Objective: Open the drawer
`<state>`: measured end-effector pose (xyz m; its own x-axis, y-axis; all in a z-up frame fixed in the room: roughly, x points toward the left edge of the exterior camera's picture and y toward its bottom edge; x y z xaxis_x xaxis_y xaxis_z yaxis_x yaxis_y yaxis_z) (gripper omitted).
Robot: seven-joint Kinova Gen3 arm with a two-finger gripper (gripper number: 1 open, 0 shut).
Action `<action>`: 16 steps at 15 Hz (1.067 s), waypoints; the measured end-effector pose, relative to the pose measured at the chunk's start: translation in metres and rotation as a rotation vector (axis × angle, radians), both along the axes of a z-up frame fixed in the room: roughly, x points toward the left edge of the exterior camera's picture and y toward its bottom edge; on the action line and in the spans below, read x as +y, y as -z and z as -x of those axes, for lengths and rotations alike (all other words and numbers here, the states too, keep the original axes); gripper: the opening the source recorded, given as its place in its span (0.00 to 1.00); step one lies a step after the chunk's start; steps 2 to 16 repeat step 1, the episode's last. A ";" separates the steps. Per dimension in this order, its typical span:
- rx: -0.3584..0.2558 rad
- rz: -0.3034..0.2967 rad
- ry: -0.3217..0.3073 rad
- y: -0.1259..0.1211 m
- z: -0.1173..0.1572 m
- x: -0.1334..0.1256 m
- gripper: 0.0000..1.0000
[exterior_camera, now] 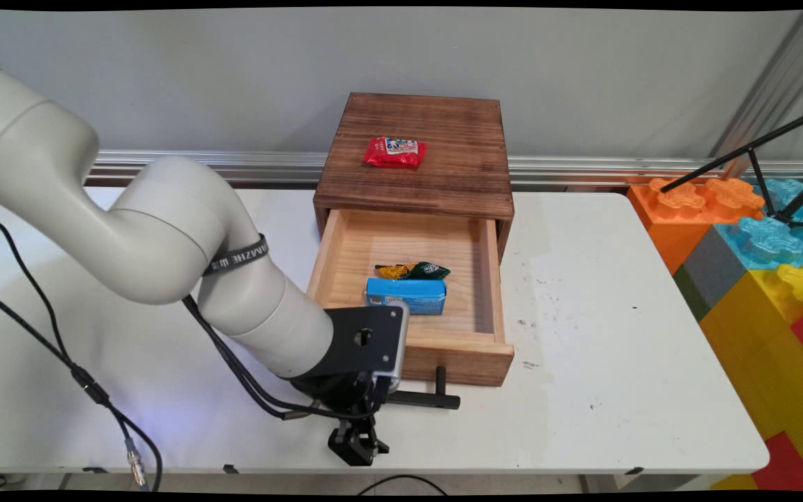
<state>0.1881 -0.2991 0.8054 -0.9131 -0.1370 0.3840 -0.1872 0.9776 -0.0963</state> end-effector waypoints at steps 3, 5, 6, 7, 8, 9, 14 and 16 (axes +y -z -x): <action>0.003 -0.002 -0.003 -0.002 -0.001 0.000 1.00; 0.003 -0.002 -0.003 -0.002 -0.001 0.000 1.00; 0.003 -0.002 -0.003 -0.002 -0.001 0.000 1.00; 0.003 -0.002 -0.003 -0.002 -0.001 0.000 1.00; 0.003 -0.002 -0.003 -0.002 -0.001 0.000 1.00; 0.003 -0.002 -0.003 -0.002 -0.001 0.000 1.00; 0.003 -0.002 -0.003 -0.002 -0.001 0.000 1.00; 0.003 -0.002 -0.003 -0.002 -0.001 0.000 1.00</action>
